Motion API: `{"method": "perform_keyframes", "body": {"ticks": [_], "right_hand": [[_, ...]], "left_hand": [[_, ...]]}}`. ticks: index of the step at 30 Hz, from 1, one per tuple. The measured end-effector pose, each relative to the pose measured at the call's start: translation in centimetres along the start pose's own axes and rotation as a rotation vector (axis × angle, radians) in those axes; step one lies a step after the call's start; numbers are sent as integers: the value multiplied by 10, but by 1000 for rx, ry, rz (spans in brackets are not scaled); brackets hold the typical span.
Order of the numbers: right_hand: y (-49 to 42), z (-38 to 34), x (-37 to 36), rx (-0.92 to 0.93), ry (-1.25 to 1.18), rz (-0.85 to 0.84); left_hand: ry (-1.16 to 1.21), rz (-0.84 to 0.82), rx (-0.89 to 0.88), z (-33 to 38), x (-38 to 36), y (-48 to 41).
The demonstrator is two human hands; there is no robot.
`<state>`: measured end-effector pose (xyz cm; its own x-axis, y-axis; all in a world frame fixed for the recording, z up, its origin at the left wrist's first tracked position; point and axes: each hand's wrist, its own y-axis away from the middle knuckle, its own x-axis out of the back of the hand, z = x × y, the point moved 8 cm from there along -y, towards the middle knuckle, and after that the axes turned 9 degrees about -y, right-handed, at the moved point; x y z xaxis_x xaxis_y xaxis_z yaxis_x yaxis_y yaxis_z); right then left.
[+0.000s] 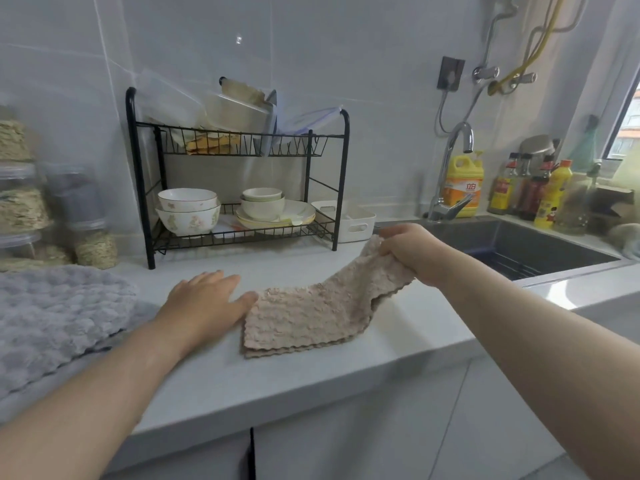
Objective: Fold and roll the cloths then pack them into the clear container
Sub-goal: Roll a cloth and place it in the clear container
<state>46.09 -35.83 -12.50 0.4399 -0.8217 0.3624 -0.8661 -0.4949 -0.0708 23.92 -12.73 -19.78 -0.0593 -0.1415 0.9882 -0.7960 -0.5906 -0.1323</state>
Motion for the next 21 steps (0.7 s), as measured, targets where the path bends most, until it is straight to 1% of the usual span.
{"method": "perform_keyframes", "body": {"ticks": [2, 5, 6, 8, 12, 14, 15, 18, 21], "right_hand": [[5, -21, -18, 71, 110, -4], [18, -49, -63, 196, 305, -37], [22, -54, -81, 220, 394, -57], [36, -64, -113, 254, 493, -77], [56, -59, -173, 273, 673, -161], [64, -49, -198, 247, 740, -223], [67, -44, -207, 229, 755, -237], [71, -35, -225, 253, 806, -260], [80, -25, -236, 298, 924, -263]], "left_hand": [[58, -16, 123, -40, -13, 5], [302, 26, 216, -61, -22, 7], [318, 38, 214, -60, -21, 7], [293, 54, 201, -59, -21, 6], [310, 83, 206, -62, -20, 7], [327, 108, 202, -61, -17, 8], [334, 115, 205, -62, -16, 8], [343, 119, 217, -62, -16, 8], [342, 116, 209, -60, -15, 9]]}}
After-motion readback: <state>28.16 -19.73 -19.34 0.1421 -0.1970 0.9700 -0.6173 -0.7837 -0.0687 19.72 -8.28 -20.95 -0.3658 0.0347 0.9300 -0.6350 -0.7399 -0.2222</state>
